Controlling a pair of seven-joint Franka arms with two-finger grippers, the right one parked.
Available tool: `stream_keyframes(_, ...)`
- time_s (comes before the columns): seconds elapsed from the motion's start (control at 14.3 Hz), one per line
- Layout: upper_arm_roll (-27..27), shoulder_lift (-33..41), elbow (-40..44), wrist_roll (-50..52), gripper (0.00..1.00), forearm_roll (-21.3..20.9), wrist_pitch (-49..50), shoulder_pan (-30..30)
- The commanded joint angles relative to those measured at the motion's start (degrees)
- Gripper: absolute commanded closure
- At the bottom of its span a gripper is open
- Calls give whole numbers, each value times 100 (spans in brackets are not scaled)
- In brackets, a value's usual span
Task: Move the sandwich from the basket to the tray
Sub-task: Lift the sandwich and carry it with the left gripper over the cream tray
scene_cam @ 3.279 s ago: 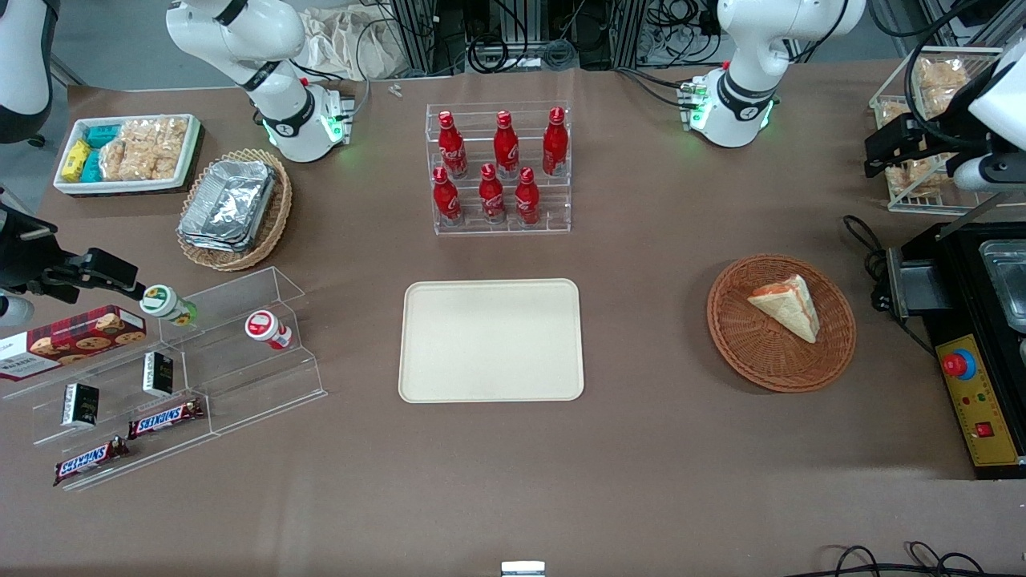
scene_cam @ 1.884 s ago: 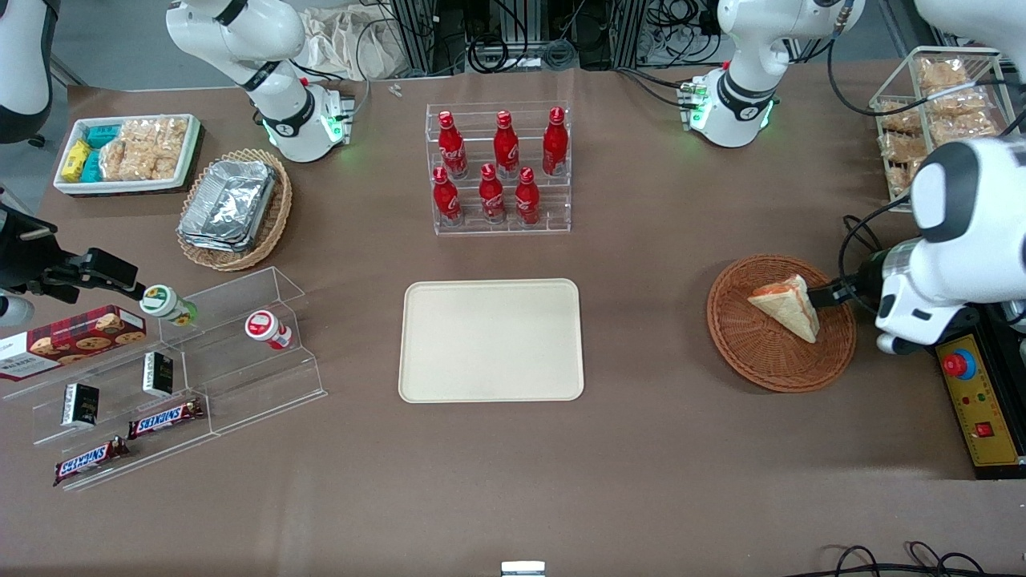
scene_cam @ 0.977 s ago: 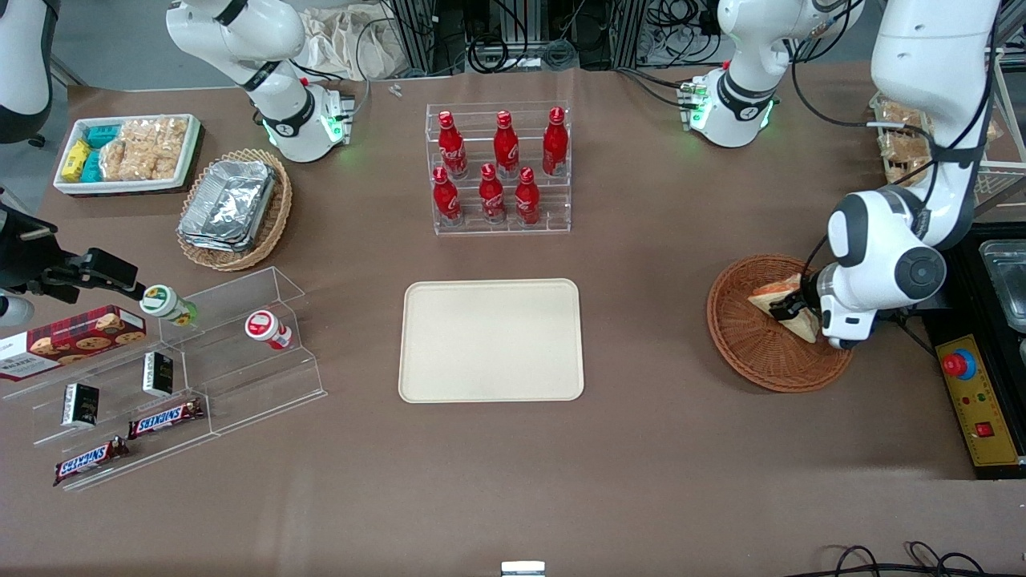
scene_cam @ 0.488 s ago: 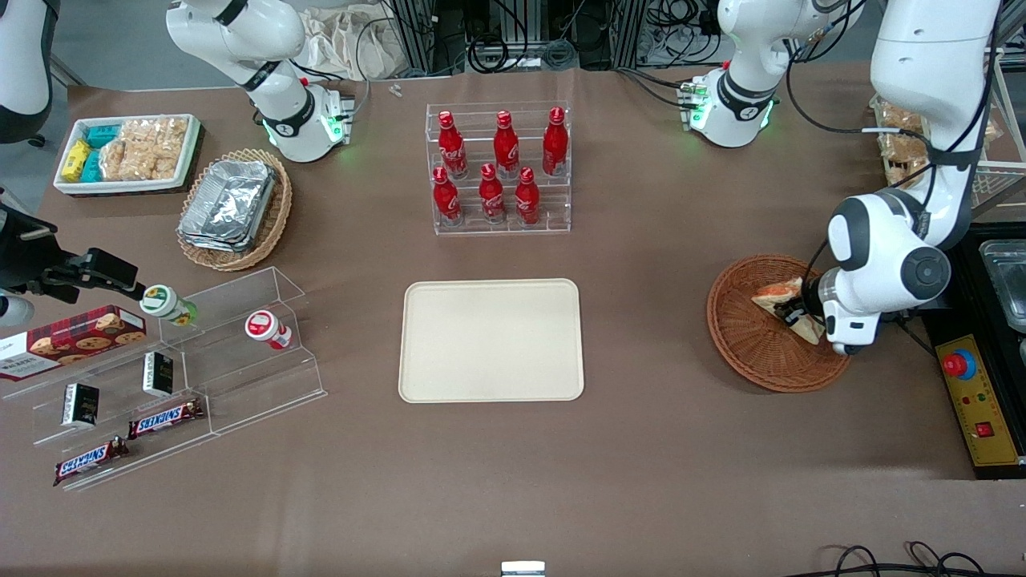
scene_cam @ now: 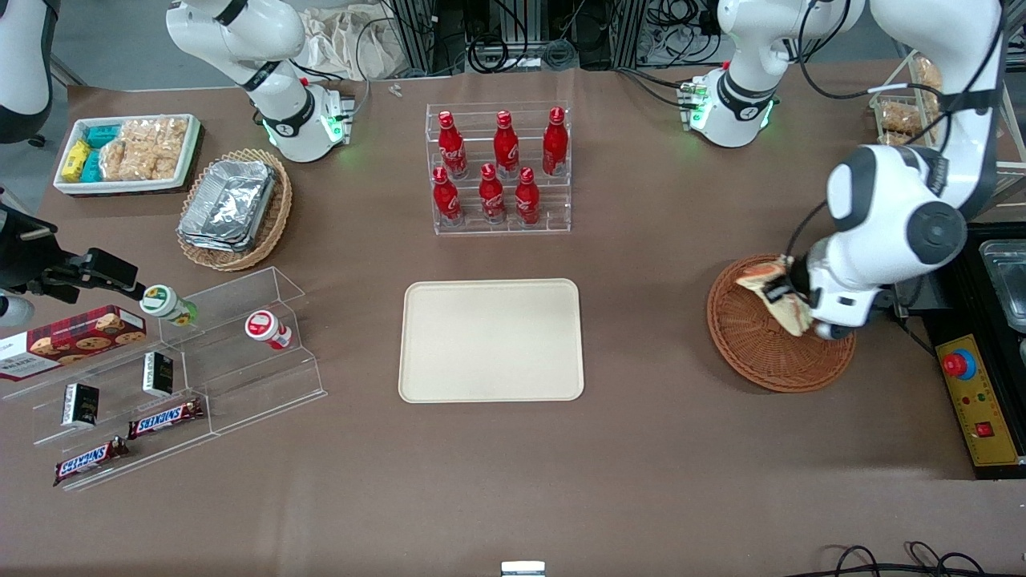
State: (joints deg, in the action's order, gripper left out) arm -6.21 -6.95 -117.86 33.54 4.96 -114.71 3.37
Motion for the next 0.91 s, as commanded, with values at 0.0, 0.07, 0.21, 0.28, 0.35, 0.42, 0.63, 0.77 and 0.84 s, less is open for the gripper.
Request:
stream_keyframes(0.0, -809, -227, 666, -14, 100, 75, 318, 15)
stream_keyframes(0.07, -1160, -376, 841, -5, 100, 66, 266, 41)
stream_keyframes(0.21, -1627, -858, 1333, 56, 100, -39, 256, 198)
stream_keyframes(0.28, -1664, -1096, 1588, 74, 100, -48, 265, 434)
stream_keyframes(0.35, -1664, -1351, 1816, 118, 100, -100, 248, 724)
stream_keyframes(0.42, -1664, -1710, 2106, 179, 100, -249, 143, 1014)
stream_keyframes(0.63, -1664, -2879, 3169, 836, 100, -898, 80, 1630)
stream_keyframes(0.77, -1655, -3530, 3584, 1058, 100, -1469, 19, 1798)
stream_keyframes(0.84, -1664, -3759, 3646, 1050, 100, -1629, -173, 1808)
